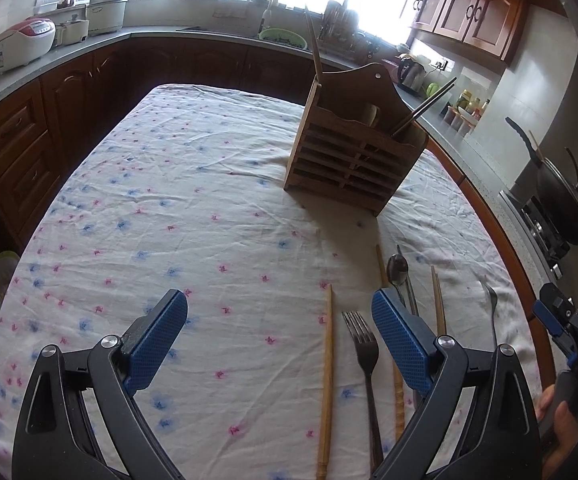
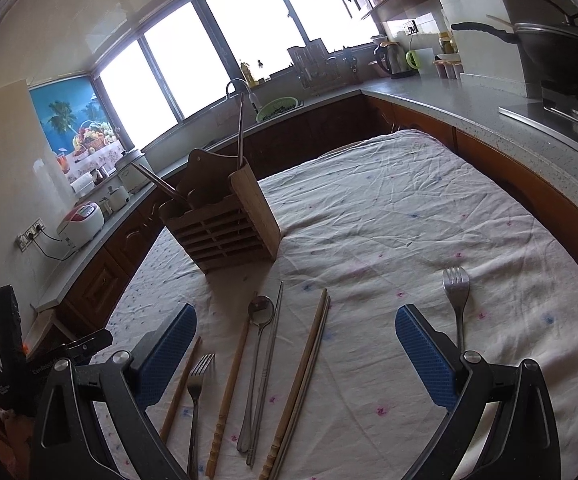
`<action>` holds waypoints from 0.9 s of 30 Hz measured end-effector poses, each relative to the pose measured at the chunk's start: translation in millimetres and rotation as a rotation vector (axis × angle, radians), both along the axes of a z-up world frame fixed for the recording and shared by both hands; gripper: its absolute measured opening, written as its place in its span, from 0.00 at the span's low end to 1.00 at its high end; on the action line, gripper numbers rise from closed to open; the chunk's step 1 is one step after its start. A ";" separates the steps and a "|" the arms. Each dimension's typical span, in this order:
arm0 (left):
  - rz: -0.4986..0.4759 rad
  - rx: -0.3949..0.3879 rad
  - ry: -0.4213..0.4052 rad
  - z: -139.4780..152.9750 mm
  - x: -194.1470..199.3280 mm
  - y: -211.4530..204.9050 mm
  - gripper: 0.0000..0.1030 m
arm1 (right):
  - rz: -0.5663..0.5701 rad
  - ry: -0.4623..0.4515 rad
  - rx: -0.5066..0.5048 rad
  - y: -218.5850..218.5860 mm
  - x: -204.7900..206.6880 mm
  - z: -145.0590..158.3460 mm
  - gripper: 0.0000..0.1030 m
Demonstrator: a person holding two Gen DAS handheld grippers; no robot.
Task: Organize utensils
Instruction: 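Withdraw both tools from the holder back toward the remaining utensils, then grasp a wooden chopstick with the left tool while the right tool grasps a metal chopstick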
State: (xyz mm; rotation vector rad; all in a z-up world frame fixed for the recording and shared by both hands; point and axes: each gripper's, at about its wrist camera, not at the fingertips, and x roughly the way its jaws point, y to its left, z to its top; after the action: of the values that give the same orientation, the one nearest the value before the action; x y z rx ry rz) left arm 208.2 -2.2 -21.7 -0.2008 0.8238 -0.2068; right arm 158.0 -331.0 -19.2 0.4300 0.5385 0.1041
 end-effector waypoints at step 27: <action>-0.181 0.114 0.162 -42.8 55.7 -52.1 0.69 | 0.153 0.218 -0.081 30.0 99.5 -40.3 0.29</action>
State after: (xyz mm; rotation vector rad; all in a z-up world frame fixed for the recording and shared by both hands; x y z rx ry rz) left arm 263.9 -54.3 -64.6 -0.0361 1.0132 -0.3156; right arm 257.6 -300.9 -59.5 0.3227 0.7882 0.1833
